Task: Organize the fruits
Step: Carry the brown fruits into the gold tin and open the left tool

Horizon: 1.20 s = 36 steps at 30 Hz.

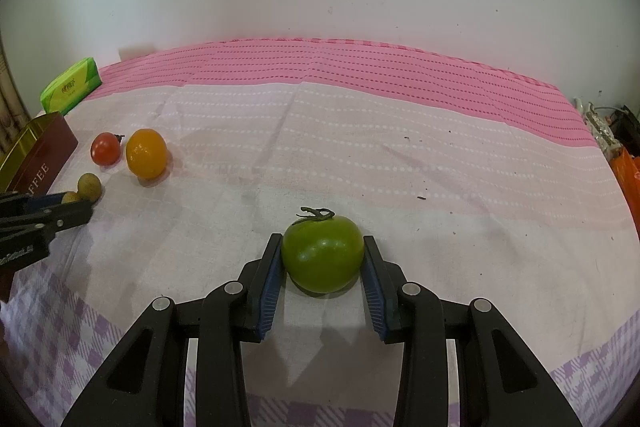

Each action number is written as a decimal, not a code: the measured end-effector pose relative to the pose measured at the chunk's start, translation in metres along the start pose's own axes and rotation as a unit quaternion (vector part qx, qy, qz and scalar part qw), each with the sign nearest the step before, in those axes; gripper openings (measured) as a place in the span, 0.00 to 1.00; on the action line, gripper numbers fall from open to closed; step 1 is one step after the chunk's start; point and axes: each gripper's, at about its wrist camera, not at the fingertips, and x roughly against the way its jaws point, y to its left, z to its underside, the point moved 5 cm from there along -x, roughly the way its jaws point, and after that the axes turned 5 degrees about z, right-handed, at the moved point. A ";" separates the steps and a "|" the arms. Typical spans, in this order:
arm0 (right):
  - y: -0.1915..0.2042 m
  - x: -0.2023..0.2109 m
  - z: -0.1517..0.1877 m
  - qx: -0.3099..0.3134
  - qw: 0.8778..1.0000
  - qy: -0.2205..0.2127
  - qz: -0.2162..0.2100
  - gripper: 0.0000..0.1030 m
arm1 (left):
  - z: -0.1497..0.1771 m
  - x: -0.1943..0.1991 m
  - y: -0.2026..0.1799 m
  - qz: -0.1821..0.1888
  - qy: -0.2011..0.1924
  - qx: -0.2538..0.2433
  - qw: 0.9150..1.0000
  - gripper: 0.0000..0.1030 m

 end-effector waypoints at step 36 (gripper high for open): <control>-0.001 -0.001 -0.001 0.002 1.000 0.000 0.000 0.38 | 0.035 0.071 0.019 0.020 -0.030 -0.014 0.999 0.22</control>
